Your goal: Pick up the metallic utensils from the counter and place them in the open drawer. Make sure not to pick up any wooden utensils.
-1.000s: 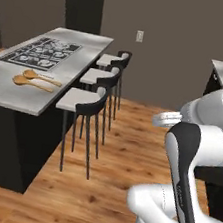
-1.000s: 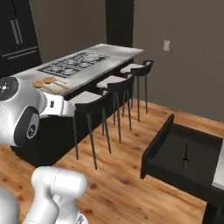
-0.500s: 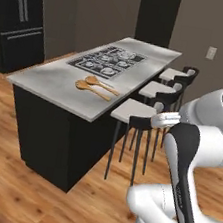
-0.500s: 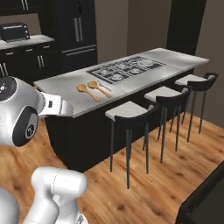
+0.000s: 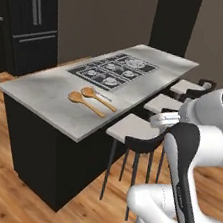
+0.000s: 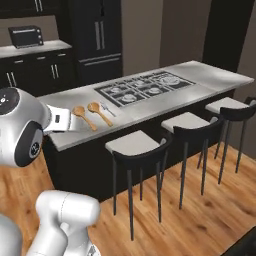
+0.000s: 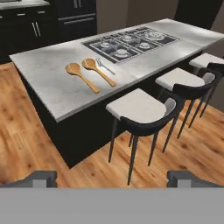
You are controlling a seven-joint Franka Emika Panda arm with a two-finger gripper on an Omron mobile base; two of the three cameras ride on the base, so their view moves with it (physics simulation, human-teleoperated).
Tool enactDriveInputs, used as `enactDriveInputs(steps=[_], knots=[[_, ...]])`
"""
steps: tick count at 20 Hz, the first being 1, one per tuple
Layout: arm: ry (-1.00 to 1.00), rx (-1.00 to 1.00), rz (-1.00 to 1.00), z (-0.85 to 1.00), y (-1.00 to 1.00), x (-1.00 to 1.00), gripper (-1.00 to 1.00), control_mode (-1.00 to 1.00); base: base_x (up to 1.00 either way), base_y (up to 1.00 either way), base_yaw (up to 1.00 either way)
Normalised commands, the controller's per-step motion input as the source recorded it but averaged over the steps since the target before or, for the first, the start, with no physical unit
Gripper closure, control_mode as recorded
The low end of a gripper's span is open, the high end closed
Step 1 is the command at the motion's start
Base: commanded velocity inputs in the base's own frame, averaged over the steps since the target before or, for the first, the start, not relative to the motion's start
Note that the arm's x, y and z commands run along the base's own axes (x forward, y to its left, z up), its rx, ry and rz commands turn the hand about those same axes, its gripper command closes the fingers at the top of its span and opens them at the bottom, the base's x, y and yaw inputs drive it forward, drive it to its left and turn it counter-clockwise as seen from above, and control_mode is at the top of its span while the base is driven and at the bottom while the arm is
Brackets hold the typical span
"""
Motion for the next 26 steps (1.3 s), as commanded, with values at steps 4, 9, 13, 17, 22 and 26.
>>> enactDriveInputs(steps=[4,9,13,17,22,26], knots=[[0.00,0.00,0.00,0.00,0.00,0.00,-1.00,1.00,0.99,0.00,0.19],[0.00,0.00,0.00,0.00,0.00,0.00,-1.00,1.00,0.88,0.00,0.15],[0.00,0.00,0.00,0.00,0.00,0.00,-1.00,1.00,0.70,-0.03,0.10],[0.00,0.00,0.00,0.00,0.00,0.00,-1.00,1.00,0.67,-0.02,0.08],[0.00,0.00,0.00,0.00,0.00,0.00,-1.00,1.00,0.62,-0.01,0.05],[0.00,0.00,0.00,0.00,0.00,0.00,-1.00,1.00,0.59,-0.02,0.02]])
